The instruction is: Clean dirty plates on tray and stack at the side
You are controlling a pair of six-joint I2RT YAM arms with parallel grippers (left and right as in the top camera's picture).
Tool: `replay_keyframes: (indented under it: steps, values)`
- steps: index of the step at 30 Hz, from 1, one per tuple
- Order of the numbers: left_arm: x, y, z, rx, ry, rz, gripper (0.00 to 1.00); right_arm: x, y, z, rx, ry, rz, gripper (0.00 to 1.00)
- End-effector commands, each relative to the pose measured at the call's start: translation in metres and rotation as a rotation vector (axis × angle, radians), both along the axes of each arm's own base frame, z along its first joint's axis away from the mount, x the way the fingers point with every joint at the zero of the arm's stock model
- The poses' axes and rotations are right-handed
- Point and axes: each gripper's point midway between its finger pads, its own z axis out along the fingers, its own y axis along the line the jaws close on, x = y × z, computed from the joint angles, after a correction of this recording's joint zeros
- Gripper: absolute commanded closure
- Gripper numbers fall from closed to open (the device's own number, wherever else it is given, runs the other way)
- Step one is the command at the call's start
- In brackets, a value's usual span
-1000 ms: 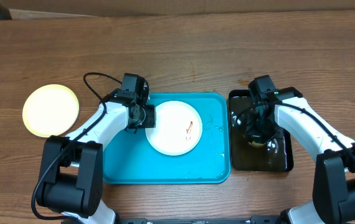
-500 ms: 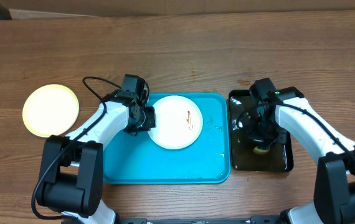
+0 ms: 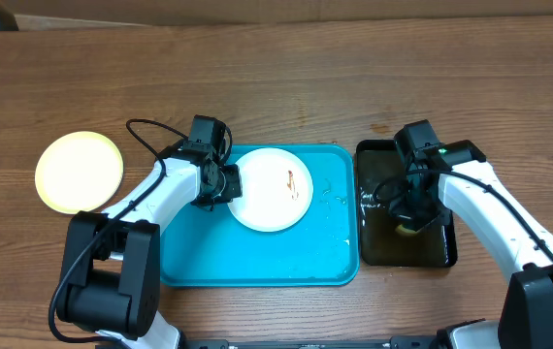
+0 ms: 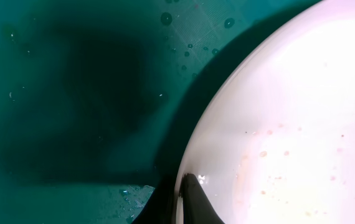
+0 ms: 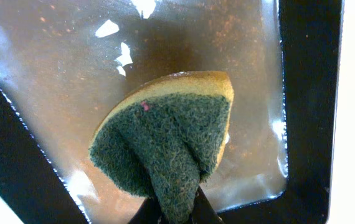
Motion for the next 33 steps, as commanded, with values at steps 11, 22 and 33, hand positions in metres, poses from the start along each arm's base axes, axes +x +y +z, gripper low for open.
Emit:
replay_keyframes:
  steps: [11,22,33]
  values:
    - [-0.017,-0.006,-0.016,-0.023,0.059,-0.11,0.96,0.005,-0.002,0.025,-0.011,-0.009,0.055,0.96]
    - [-0.016,-0.006,-0.016,-0.027,0.057,-0.11,0.96,-0.001,0.009,0.029,0.054,0.017,0.042,0.96]
    - [-0.016,-0.007,-0.015,-0.028,0.055,-0.11,0.96,-0.007,-0.004,0.03,-0.016,0.039,0.054,0.96]
